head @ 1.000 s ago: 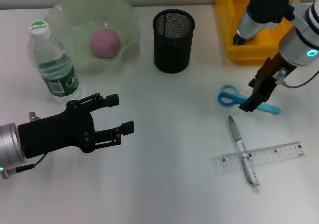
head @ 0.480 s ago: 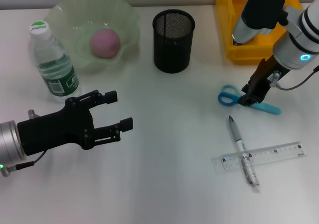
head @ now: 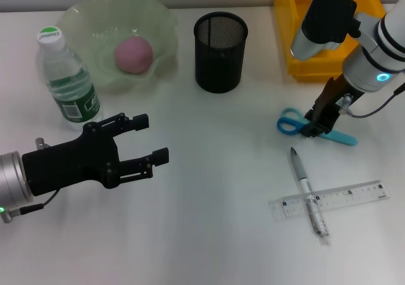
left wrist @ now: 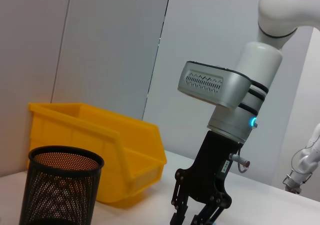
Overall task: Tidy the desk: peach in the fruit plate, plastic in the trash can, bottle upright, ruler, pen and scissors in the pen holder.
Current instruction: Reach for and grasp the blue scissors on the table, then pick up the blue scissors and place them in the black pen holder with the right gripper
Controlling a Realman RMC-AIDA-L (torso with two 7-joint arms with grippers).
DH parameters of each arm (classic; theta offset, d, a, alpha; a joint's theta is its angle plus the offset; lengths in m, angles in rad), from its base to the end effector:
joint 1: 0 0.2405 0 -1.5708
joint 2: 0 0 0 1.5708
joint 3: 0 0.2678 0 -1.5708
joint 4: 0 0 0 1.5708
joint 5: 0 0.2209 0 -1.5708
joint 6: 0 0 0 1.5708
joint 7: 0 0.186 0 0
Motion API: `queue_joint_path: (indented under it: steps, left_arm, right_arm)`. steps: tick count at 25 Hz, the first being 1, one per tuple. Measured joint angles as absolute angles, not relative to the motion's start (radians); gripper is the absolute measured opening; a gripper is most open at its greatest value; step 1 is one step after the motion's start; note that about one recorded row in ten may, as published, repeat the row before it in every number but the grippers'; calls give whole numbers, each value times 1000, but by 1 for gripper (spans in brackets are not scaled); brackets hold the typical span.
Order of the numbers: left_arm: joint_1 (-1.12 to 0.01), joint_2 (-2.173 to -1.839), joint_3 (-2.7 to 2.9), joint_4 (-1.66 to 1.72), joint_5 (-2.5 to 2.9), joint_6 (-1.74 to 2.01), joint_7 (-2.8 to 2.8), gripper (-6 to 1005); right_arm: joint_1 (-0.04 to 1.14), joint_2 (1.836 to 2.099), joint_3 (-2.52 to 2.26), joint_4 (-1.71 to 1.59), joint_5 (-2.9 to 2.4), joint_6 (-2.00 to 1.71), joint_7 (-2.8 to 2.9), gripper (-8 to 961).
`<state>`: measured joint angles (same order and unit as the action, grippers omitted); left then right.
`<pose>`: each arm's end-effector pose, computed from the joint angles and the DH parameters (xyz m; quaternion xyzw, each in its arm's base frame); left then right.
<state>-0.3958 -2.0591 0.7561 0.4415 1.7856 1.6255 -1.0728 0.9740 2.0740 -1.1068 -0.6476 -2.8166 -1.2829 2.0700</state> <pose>-0.2852 0.3026 -0.0575 -0.9155 -0.1907 -0.3246 0.1415 0.2359 0.4408 -0.0758 -0.9388 0.1842 -0.2596 0.1320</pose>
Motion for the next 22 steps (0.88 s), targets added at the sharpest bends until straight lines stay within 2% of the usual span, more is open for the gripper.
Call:
queue_joint_path:
  steps: [20,22]
  left_arm:
    - [-396,-2060,744,448,1782,1630,-1074,834]
    - [-396,-2060,744,448,1782,1631,-1074,834]
  right_arm:
    - [974,2074,-1104,-641,-2828,-1280,2070,317]
    - [969,2074,-1095,-671,-2819,-1288,2073,259]
